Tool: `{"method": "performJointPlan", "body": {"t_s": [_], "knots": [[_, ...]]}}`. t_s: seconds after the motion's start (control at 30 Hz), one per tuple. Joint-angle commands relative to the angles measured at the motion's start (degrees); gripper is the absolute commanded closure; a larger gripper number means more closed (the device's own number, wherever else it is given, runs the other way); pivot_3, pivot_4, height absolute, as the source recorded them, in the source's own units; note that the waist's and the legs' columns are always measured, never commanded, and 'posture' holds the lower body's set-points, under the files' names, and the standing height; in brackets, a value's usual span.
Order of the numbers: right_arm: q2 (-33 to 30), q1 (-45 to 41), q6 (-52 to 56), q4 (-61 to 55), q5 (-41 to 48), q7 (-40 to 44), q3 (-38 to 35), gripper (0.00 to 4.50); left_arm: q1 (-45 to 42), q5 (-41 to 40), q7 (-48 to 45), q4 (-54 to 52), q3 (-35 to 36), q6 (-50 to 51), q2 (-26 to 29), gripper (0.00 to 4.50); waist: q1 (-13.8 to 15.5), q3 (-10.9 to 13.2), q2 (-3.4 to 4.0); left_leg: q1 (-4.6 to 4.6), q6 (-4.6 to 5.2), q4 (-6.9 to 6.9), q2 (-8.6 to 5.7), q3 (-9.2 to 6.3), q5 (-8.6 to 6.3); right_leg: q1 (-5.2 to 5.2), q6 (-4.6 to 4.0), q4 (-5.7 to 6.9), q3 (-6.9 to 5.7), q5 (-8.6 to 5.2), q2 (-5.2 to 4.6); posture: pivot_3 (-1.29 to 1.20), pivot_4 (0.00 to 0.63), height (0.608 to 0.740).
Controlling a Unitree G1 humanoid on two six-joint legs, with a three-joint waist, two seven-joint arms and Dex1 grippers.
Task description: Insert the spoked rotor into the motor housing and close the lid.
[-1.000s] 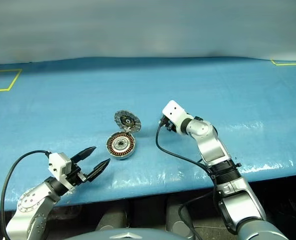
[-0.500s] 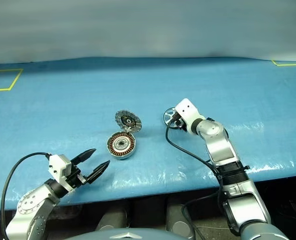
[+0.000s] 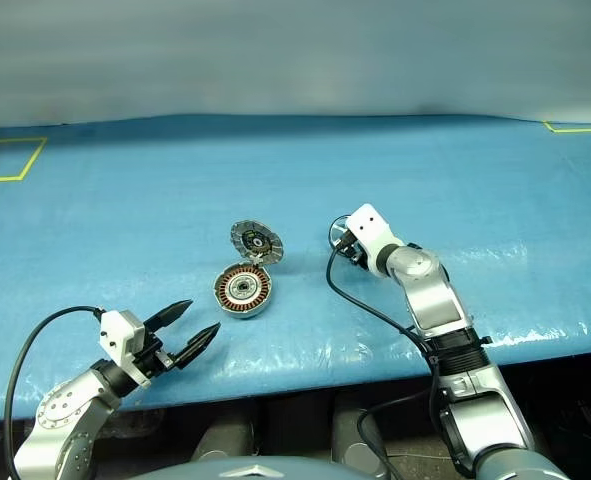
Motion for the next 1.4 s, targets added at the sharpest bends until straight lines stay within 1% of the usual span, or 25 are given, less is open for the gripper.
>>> {"method": "performJointPlan", "body": {"t_s": [0.03, 0.4, 0.8, 1.13, 1.27, 1.4], "knots": [[0.37, -0.15, 0.23, 0.39, 0.24, -0.08, 0.11, 2.32, 0.11, 0.65, 0.13, -0.3, 0.06, -1.41, 0.15, 0.36, -0.01, 0.0, 0.01, 0.02, 0.0, 0.0, 0.0, 0.0, 0.0, 0.01, 0.0, 0.0, 0.0, 0.0, 0.0, 0.0, 0.15, 0.74], [0.6, 0.27, 1.26, -1.72, 1.57, -0.47, -1.17, 2.32, 1.09, 1.17, 0.2, -0.19, -0.08, -1.8, -0.06, 0.36, -0.01, -0.02, 0.0, 0.07, 0.0, 0.02, 0.0, 0.0, 0.0, 0.07, 0.0, 0.0, 0.0, 0.0, 0.0, 0.0, 0.15, 0.74], [1.71, -0.42, 4.14, -1.0, 4.37, -1.06, -3.55, 2.32, 0.83, 1.35, 0.14, -0.05, -0.3, -1.86, -0.12, 0.36, -0.03, -0.02, 0.01, 0.07, 0.0, 0.02, 0.0, 0.0, 0.0, 0.07, 0.0, 0.01, 0.0, 0.01, 0.0, 0.0, 0.15, 0.74], [-0.9, -2.73, 7.76, 0.88, 7.02, 4.24, -2.72, 2.32, 0.97, 1.72, 0.42, 0.12, -0.97, -2.22, -0.61, 0.36, 0.0, -0.03, 0.01, 0.07, 0.0, 0.04, 0.0, 0.0, 0.0, 0.08, 0.01, 0.02, 0.0, 0.01, 0.0, 0.0, 0.15, 0.74], [-2.81, -4.75, 8.51, 3.55, 7.22, 7.87, -0.88, 2.32, 1.11, 2.05, 0.41, 0.41, -1.56, -2.6, -1.06, 0.36, -0.15, -0.05, 0.02, 0.09, 0.01, 0.06, 0.0, 0.02, 0.0, 0.09, 0.01, 0.02, 0.01, 0.02, 0.0, 0.0, 0.15, 0.74], [-4.13, -7.75, 7.58, 7.55, 6.2, 9.74, 0.82, 2.32, 1.08, 2.25, 0.51, 0.68, -1.95, -2.87, -1.28, 0.36, -0.26, -0.05, 0.01, 0.11, 0.01, 0.07, 0.0, 0.02, 0.0, 0.11, 0.02, 0.03, 0.01, 0.02, 0.0, 0.0, 0.15, 0.74]]}}
